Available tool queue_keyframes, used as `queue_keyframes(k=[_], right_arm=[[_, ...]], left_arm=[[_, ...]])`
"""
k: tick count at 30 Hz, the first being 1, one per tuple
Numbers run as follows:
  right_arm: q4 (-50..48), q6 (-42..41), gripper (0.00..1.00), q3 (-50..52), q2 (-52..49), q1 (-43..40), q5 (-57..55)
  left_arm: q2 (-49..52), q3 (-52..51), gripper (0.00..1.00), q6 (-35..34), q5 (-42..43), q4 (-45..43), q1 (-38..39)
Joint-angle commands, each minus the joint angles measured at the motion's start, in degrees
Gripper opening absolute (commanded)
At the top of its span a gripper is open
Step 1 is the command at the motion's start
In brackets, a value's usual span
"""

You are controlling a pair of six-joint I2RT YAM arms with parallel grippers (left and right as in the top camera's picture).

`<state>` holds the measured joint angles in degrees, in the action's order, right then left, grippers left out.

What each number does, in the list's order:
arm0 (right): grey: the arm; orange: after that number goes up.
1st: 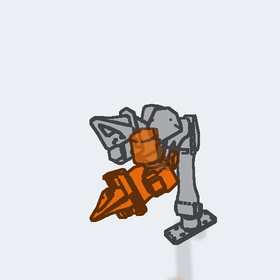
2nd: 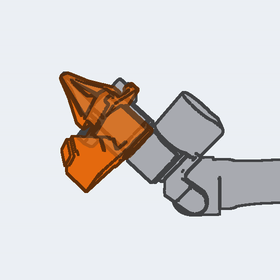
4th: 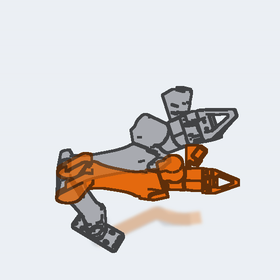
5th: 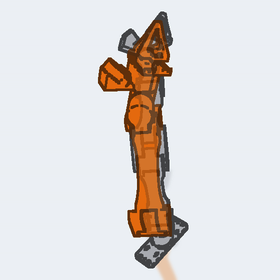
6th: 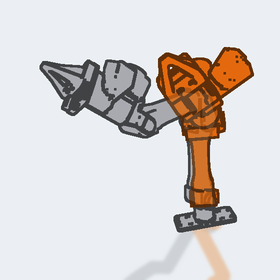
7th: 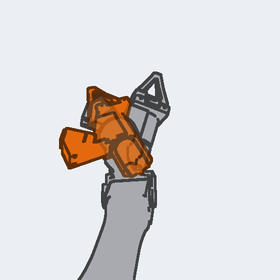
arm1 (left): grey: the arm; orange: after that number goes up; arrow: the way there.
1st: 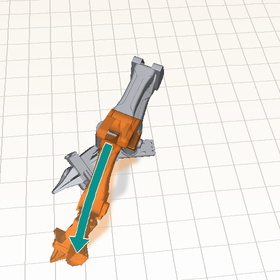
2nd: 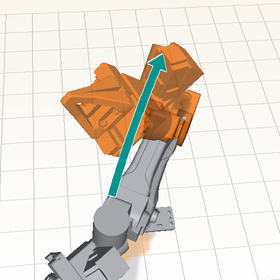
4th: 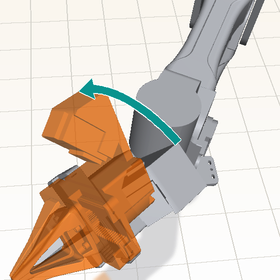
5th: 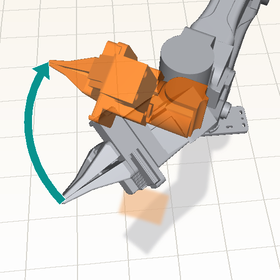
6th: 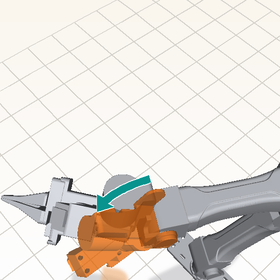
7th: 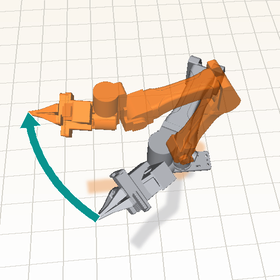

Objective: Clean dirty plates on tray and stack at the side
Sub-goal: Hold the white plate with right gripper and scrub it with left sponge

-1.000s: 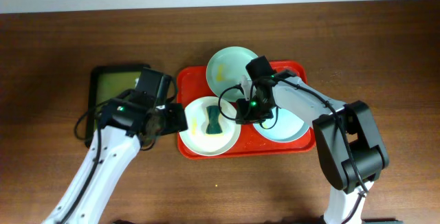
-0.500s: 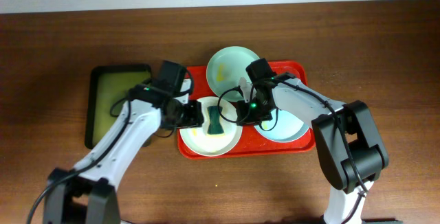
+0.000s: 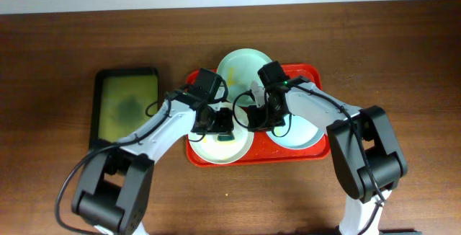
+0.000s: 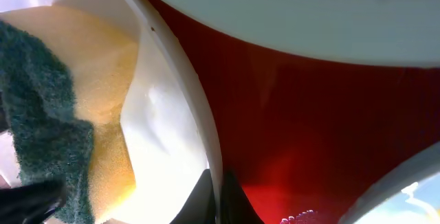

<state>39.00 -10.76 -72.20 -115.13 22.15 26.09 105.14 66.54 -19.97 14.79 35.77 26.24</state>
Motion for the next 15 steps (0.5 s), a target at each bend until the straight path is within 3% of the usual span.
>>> queue_keyframes(k=[1,4,7,9,15], right_arm=[[-0.33,0.66,0.04,0.74,-0.66,-0.09,-0.59],[-0.31,0.68,0.04,0.74,-0.66,-0.09,-0.61],[-0.31,0.68,0.04,0.74,-0.66,-0.09,-0.61],[-0.31,0.68,0.04,0.74,-0.66,-0.04,-0.83],[-0.31,0.68,0.04,0.74,-0.66,-0.04,-0.83]], left_arm=[[1.27,0.13,0.41,-0.33,0.2,-0.39,0.28],[1.27,0.13,0.24,-0.35,-0.15,-0.81,0.28],[1.25,0.13,0.15,-0.33,-0.85,-0.79,0.22],[1.25,0.15,0.0,-0.35,-1.05,-0.81,0.22],[1.29,0.13,0.0,-0.33,-1.09,-0.66,0.24]])
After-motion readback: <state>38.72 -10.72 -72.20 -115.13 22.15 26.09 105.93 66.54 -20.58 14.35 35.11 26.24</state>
